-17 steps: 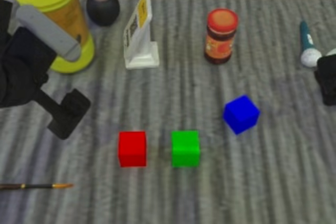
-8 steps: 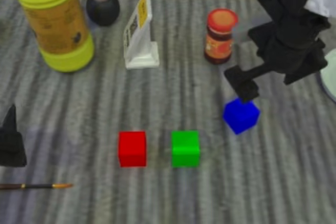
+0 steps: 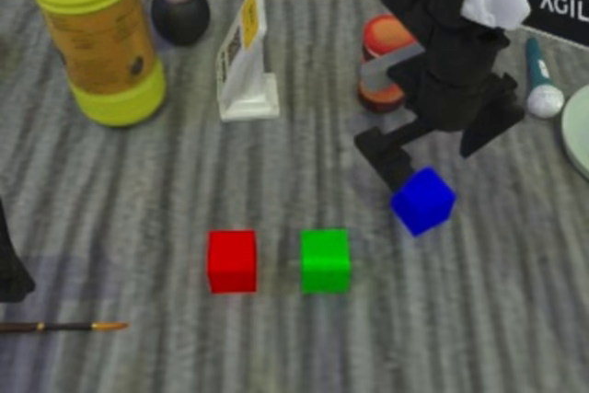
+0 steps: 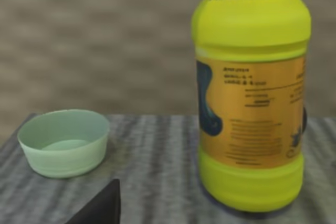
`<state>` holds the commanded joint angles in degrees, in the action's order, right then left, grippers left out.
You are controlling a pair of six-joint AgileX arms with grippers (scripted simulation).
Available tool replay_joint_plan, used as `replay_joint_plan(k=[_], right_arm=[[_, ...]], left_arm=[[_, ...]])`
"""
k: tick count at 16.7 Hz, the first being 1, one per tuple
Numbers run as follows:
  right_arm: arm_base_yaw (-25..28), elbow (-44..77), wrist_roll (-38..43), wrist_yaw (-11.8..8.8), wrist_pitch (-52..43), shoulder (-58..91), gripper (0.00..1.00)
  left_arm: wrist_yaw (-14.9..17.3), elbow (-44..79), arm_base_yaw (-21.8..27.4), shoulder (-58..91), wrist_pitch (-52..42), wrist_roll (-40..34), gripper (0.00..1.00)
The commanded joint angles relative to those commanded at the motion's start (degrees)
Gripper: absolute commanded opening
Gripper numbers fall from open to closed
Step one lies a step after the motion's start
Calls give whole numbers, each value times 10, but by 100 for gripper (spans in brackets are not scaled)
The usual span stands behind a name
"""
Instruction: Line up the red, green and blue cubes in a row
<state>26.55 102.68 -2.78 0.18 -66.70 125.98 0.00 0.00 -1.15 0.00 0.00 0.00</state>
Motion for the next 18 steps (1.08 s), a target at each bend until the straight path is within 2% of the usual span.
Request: replay_joint_plan(k=[5, 12, 17, 18], right_arm=[[-2, -7, -1, 0, 10, 4, 100], [0, -89, 1, 0, 141, 50, 100], [1, -97, 1, 1, 152, 55, 100], [1, -97, 1, 1, 152, 55, 92]], left_arm=[[0, 0, 0, 0, 0, 0, 100], [0, 0, 0, 0, 0, 0, 100], [0, 0, 0, 0, 0, 0, 100], [0, 0, 0, 0, 0, 0, 100]])
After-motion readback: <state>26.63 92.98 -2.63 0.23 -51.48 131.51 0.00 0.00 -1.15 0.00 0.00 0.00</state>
